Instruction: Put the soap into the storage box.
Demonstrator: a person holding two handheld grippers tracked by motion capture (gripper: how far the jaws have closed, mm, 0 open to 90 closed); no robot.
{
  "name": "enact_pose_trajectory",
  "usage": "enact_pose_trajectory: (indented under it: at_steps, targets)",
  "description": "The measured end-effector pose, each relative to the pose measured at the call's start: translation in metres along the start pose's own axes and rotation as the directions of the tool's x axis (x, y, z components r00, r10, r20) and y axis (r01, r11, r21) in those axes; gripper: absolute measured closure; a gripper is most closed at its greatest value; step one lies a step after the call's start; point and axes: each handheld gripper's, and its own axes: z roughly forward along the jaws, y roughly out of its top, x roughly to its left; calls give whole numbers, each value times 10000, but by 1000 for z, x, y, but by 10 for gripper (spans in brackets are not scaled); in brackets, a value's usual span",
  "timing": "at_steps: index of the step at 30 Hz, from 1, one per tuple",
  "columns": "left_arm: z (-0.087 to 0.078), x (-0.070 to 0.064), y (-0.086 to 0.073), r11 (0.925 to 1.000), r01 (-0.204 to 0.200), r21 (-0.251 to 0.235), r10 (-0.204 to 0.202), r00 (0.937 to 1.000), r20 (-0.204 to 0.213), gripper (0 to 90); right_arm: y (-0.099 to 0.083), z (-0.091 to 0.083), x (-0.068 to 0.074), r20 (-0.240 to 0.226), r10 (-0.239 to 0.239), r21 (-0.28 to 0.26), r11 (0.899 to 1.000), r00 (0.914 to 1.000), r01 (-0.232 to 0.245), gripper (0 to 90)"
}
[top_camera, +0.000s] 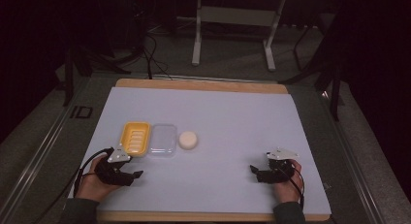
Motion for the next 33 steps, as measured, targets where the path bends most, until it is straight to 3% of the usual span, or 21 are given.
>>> enact_pose_trajectory:
  at_steps: [9,14,18,25,33]
  targets:
    - [-10,3,15,9987,-470,212,468,9988,106,320,-3,-6,2,73,-141,-651,9978,9999,146,149]
    - [-14,7,23,9963,-765,381,758,9969,199,319,-4,-9,6,340,-326,-945,9949,9989,356,149]
    - [-18,11,31,9930,-1001,625,994,9949,145,319,-6,-11,4,324,-190,-1221,9923,9993,228,149]
    - [-26,14,50,9811,-1709,908,1718,9851,-16,315,-5,-11,5,328,-302,-1120,9931,9990,337,149]
    - [-24,17,66,9748,-1965,1060,1978,9802,-14,304,-6,-11,5,294,-273,-1178,9926,9992,306,149]
